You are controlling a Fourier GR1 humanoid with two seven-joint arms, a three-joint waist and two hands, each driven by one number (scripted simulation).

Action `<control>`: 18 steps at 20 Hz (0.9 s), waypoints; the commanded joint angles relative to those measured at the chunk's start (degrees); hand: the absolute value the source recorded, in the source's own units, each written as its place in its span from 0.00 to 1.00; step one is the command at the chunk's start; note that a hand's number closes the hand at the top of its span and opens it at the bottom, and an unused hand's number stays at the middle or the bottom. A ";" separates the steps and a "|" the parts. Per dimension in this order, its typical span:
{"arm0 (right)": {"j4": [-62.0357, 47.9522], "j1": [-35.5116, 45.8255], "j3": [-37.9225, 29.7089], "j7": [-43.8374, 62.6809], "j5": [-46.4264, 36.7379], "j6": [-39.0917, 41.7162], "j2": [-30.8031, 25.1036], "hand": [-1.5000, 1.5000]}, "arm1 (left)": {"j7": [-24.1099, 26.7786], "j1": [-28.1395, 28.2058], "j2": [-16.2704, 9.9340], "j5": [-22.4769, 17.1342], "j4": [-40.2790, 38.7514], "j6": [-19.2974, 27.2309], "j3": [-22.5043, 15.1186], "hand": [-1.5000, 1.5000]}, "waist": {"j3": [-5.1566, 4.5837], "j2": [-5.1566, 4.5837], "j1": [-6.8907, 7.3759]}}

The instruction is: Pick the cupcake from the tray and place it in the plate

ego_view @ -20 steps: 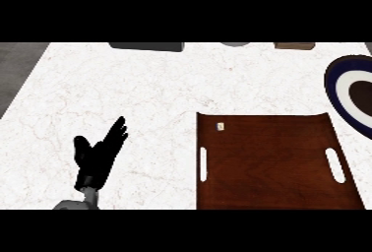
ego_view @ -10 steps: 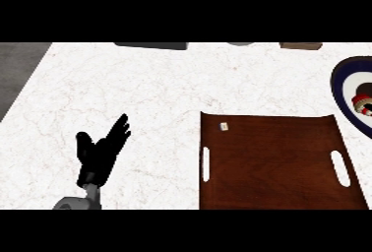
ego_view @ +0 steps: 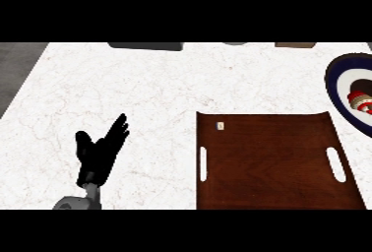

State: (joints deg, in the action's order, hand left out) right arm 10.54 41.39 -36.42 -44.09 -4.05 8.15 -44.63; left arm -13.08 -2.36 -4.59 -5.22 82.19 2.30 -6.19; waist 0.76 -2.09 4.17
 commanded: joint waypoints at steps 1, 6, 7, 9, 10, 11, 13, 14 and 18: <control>-2.31 -2.25 -2.68 -0.41 2.61 6.20 -2.23 0.00 | -0.15 -0.78 -1.62 -1.30 -0.54 -1.33 1.85 0.50 | -0.02 -0.20 -0.52; -2.98 -5.58 -2.49 -1.78 2.90 18.42 -4.12 0.00 | -0.91 -0.58 -0.16 -1.02 -0.10 -0.24 1.06 0.50 | 0.05 0.07 -1.12; -2.82 -6.78 -2.01 -2.39 2.49 20.72 -4.59 0.00 | 0.08 0.70 0.15 0.02 -0.30 0.89 0.84 0.50 | 0.06 0.13 -1.11; -2.02 -8.81 -1.35 -3.32 1.97 24.16 -5.76 0.00 | 0.72 0.73 0.43 0.21 -1.34 0.72 0.60 0.50 | 0.03 0.23 -1.85; -1.60 -9.08 -1.56 -4.17 2.23 23.79 -4.97 0.00 | 1.63 1.74 -0.61 -0.45 -1.93 -0.83 1.06 0.50 | 0.03 0.19 -1.48; -1.45 -10.86 -0.96 -4.47 1.71 25.51 -5.46 0.00 | 1.30 1.84 -1.44 -1.19 -0.85 -1.13 2.04 0.50 | 0.09 0.32 -1.57; -0.39 -12.25 -0.41 -4.96 1.44 28.08 -6.19 0.00 | 0.20 0.50 -0.76 -0.99 0.06 0.10 2.10 0.50 | 0.10 0.58 -2.05; 0.02 -14.06 -0.05 -5.96 1.19 29.31 -6.26 0.00 | 0.28 1.19 -0.14 -0.25 -0.12 0.59 1.22 0.50 | 0.09 0.72 -2.57; 2.15 -17.77 1.16 -8.60 0.18 27.93 -6.01 0.00 | 1.33 1.92 -0.49 -0.35 -0.38 -0.35 1.09 0.50 | 0.15 0.74 -2.75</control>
State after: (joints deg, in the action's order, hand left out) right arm 12.05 27.42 -36.09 -44.22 -3.17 27.60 -50.52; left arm -11.68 -0.72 -4.90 -5.66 82.05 2.34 -4.89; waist 0.92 -1.39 1.81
